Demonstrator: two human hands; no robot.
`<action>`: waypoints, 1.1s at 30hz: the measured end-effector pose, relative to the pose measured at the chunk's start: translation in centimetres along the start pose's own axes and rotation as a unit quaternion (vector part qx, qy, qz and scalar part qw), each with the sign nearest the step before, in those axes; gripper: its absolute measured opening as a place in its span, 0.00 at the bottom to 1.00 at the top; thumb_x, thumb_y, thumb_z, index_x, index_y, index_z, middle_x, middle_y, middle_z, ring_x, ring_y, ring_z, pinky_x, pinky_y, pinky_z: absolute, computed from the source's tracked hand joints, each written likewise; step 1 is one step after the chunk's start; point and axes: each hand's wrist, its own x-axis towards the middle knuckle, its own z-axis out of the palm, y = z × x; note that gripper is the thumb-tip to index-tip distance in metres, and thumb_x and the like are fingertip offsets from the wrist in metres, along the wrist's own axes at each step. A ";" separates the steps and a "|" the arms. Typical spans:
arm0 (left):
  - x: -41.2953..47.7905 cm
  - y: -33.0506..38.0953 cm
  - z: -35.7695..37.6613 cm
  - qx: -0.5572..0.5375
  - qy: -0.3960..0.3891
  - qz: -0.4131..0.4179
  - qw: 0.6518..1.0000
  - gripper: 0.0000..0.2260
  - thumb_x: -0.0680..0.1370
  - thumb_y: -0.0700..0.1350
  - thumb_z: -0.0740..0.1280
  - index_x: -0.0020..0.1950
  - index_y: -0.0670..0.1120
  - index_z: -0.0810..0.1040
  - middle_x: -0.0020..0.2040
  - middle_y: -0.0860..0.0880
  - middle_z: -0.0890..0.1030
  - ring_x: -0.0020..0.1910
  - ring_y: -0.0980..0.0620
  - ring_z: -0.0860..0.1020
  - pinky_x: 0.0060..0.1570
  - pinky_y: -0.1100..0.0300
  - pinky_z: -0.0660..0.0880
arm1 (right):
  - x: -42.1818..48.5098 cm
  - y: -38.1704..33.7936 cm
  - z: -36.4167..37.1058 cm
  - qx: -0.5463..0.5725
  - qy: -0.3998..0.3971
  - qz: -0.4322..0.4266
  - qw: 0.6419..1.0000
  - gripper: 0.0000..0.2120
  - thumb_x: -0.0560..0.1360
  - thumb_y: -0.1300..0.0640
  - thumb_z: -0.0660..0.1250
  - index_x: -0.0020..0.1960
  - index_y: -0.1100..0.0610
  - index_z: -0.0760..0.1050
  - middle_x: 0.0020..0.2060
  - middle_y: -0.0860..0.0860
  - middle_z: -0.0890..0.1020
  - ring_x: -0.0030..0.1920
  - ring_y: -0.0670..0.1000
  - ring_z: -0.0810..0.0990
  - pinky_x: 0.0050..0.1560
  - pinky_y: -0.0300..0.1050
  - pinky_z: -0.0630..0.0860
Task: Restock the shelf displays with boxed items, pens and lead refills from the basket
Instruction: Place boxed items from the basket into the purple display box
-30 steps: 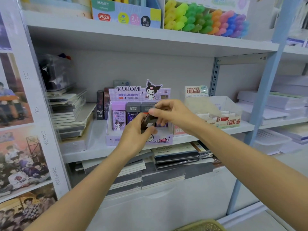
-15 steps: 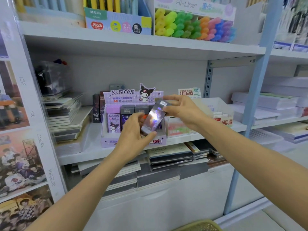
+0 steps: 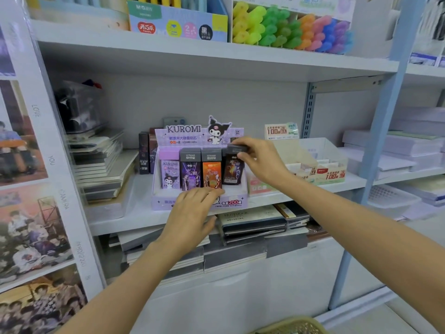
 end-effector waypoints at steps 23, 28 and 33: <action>0.7 0.1 1.5 0.109 -0.009 0.003 0.994 0.28 0.76 0.49 0.67 0.75 0.52 0.64 0.67 0.45 0.71 0.67 0.44 0.68 0.65 0.50 0.63 | -0.6 1.1 3.2 -0.166 -0.046 -0.039 0.984 0.26 0.80 0.55 0.63 0.76 0.58 0.62 0.72 0.54 0.66 0.72 0.53 0.64 0.72 0.50 0.63; 1.8 0.6 2.0 0.107 -0.009 -0.035 0.994 0.31 0.79 0.53 0.63 0.79 0.50 0.55 0.75 0.40 0.60 0.75 0.42 0.57 0.75 0.47 0.50 | -3.0 1.1 1.4 -0.074 -0.009 -0.080 0.994 0.20 0.81 0.57 0.62 0.72 0.59 0.68 0.68 0.55 0.72 0.67 0.53 0.70 0.67 0.52 0.69; -0.8 4.2 5.5 0.005 0.131 -0.029 0.991 0.19 0.72 0.40 0.68 0.62 0.42 0.76 0.66 0.38 0.72 0.73 0.34 0.60 0.65 0.43 0.62 | -11.9 4.8 1.5 0.000 -0.039 -0.065 0.997 0.08 0.79 0.60 0.62 0.51 0.58 0.80 0.41 0.49 0.82 0.37 0.48 0.77 0.38 0.45 0.75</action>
